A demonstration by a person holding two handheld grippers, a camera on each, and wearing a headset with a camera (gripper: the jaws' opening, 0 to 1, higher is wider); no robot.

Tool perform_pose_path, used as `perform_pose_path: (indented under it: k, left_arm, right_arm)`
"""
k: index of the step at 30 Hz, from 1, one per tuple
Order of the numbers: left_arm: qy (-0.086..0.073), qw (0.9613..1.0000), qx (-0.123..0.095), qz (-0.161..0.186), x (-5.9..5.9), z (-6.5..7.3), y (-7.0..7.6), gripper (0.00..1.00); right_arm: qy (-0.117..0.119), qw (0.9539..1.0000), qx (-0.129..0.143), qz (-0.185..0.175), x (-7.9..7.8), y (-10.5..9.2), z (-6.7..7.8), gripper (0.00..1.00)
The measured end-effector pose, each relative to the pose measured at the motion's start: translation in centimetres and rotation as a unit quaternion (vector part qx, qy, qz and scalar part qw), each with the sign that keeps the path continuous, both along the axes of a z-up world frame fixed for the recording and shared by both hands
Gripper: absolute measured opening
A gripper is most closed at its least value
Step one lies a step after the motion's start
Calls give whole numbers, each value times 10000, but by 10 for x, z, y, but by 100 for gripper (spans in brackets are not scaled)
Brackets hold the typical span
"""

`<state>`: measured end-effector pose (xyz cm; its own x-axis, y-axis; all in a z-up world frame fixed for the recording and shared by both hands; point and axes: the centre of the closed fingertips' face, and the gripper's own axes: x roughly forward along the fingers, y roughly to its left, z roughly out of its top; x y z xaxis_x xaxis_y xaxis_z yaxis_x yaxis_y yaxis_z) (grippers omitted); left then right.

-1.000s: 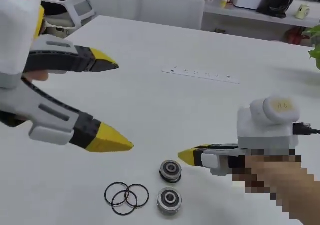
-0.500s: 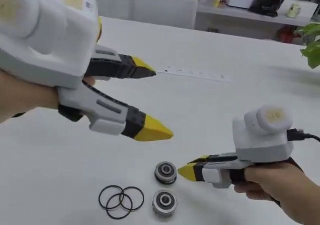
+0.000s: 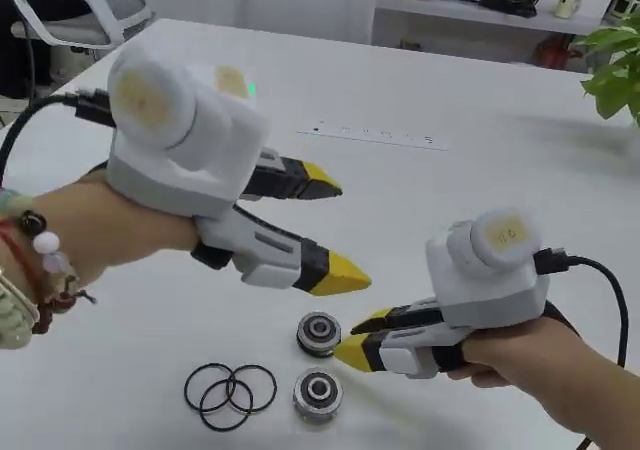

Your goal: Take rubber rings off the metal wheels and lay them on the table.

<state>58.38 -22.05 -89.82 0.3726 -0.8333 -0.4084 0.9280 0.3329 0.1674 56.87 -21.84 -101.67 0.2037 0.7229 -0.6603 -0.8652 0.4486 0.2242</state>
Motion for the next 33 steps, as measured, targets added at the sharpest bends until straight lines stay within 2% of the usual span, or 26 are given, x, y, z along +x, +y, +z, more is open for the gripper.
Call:
perform_pose_path:
  k: [2, 3, 4, 5, 6, 8, 12, 14, 16, 20, 22, 23, 27, 33]
  left_arm:
    - [95, 9999, -43, 20, -2, -12, 2, 53]
    - [232, 9997, -50, 2, -5, -19, 3, 52]
    - [519, 9986, -36, -22, -9, -30, 4, 49]
    - [640, 9979, 17, -16, -10, -37, 6, 48]
    - [653, 9978, 127, -14, -8, -46, 8, 46]
    - [603, 9978, 277, -6, -7, -55, 10, 43]
    - [613, 9964, 575, 81, -5, -76, 14, 35]
    - [642, 9960, 623, 39, -6, -81, 13, 35]
    - [767, 9952, 600, 84, -7, -86, 11, 33]
    - [773, 9940, 771, -54, -13, -96, 9, 25]
    - [852, 9938, 711, 38, -11, -99, 10, 23]
    - [959, 9934, 609, 127, -10, -99, 9, 22]
    - [956, 9934, 595, 192, -8, -101, 12, 20]
    - [1057, 9928, 511, 254, -8, -102, 12, 15]
  right_arm:
    - [-5, 10000, 5, 7, 0, 0, 0, 19]
    - [1, 10000, 14, 6, 0, 1, 0, 19]
    - [5, 10000, 24, 1, 0, 1, 0, 19]
    - [4, 10000, 34, -7, 1, 1, 0, 18]
    - [3, 10000, 17, -6, 1, 1, -1, 19]
    - [-28, 10000, -8, 13, 1, 2, -1, 19]
    - [-29, 10000, -11, 44, 0, 3, -2, 19]
    - [-29, 10000, -3, 69, 0, 4, -2, 19]
    - [-47, 10000, -6, 86, 0, 5, -2, 19]
    - [-50, 9999, 1, 112, -1, 6, -2, 19]
    - [-64, 9999, -31, 145, -2, 7, -3, 19]
    - [-74, 9998, -42, 158, -2, 7, -3, 19]
    - [-100, 9998, -41, 179, -2, 8, -3, 19]
    - [-125, 9997, -50, 205, -2, 8, -3, 19]
